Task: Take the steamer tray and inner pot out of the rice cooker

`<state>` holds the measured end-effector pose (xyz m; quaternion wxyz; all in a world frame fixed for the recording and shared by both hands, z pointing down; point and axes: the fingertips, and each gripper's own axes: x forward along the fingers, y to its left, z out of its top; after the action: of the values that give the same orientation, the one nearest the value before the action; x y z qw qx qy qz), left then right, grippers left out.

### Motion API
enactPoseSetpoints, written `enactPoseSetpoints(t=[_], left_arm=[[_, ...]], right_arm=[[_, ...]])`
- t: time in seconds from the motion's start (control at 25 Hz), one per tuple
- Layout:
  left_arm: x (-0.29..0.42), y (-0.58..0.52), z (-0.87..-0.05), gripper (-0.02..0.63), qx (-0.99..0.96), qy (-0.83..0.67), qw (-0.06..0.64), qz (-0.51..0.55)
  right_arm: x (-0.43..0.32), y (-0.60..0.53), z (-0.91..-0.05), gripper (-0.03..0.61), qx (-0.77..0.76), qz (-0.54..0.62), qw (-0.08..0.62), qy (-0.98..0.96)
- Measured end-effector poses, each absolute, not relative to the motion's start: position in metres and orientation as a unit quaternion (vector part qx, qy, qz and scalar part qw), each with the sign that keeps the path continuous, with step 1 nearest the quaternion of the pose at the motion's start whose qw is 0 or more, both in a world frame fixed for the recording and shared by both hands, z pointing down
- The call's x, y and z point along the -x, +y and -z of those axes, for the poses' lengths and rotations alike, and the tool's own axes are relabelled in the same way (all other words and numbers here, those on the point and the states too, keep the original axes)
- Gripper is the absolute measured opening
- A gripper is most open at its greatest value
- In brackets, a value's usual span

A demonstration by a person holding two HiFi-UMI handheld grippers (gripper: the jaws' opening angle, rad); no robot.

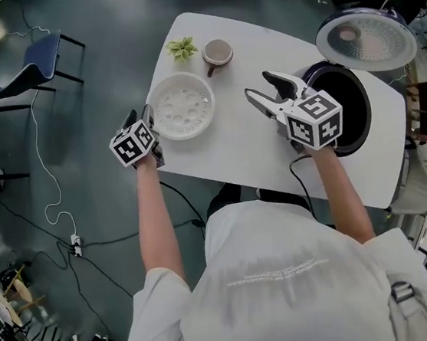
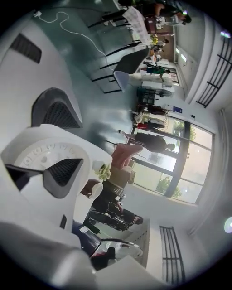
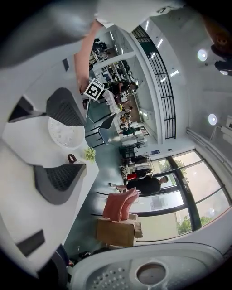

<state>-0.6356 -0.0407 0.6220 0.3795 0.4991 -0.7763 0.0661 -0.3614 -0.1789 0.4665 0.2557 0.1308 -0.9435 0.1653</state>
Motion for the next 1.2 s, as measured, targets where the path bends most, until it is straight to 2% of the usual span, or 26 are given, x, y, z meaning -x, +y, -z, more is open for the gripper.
enactPoseSetpoints(t=[0.28, 0.56, 0.76, 1.2], left_arm=[[0.623, -0.068, -0.510, 0.232, -0.562, -0.790, 0.224, -0.099], [0.558, -0.119, -0.403, 0.230, -0.629, -0.765, 0.117, -0.081], [0.500, -0.165, -0.354, 0.204, -0.685, -0.722, 0.090, -0.044], [0.331, -0.235, -0.323, 0.206, -0.777, -0.621, 0.065, -0.082]], right_arm=[[0.321, -0.197, -0.418, 0.270, -0.178, -0.138, 0.205, -0.953], [0.239, -0.230, -0.364, 0.270, -0.248, -0.117, 0.149, -0.950], [0.182, -0.248, -0.336, 0.270, -0.296, -0.105, 0.121, -0.942], [0.059, -0.268, -0.314, 0.275, -0.367, -0.103, 0.100, -0.919]])
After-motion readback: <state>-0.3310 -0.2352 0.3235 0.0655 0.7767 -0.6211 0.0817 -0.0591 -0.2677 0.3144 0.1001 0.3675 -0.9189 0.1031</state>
